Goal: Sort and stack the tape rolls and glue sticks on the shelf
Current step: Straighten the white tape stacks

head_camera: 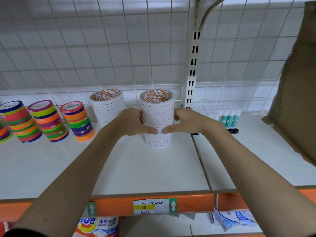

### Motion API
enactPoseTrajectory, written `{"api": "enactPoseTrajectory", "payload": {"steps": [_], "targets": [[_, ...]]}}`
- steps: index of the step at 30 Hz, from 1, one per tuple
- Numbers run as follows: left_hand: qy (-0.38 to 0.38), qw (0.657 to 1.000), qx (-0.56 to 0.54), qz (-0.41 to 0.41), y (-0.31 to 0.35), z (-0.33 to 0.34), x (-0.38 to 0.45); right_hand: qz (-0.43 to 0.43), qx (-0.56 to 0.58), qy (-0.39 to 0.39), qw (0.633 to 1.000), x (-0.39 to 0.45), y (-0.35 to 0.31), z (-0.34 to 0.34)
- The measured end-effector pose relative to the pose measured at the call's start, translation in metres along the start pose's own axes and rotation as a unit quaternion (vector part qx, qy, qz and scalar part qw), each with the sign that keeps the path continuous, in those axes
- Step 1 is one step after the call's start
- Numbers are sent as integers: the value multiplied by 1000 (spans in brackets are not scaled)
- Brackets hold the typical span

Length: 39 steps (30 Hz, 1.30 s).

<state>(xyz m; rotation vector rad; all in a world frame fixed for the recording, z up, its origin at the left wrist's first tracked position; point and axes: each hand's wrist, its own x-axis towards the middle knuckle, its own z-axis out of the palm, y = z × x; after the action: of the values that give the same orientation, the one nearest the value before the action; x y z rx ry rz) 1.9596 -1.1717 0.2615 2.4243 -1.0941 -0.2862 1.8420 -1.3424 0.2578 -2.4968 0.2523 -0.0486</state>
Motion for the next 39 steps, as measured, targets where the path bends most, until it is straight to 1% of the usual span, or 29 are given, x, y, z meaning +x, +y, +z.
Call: {"api": "enactPoseTrajectory", "payload": {"steps": [7, 18, 20, 24, 28, 32, 34, 36, 39], "targets": [[4, 1000, 27, 0, -3, 3, 4, 3, 8, 11, 1000, 1, 3, 1], [1, 1000, 6, -14, -8, 13, 2, 4, 51, -17, 999, 5, 13, 7], [3, 1000, 5, -13, -10, 23, -3, 1, 42, -25, 999, 5, 17, 16], [33, 999, -11, -12, -13, 33, -5, -2, 44, -21, 999, 5, 22, 25], [32, 999, 6, -19, -15, 33, -1, 0, 35, -15, 999, 6, 26, 23], [32, 999, -9, -23, -17, 35, -2, 24, 33, -25, 999, 7, 33, 34], [22, 999, 1, -25, -20, 40, -4, 27, 17, -12, 999, 7, 39, 47], [9, 999, -14, -29, -24, 50, -7, 14, 2, 18, 1000, 6, 42, 58], [22, 999, -37, -25, -29, 62, -8, 3, -8, 44, 999, 8, 45, 65]]}}
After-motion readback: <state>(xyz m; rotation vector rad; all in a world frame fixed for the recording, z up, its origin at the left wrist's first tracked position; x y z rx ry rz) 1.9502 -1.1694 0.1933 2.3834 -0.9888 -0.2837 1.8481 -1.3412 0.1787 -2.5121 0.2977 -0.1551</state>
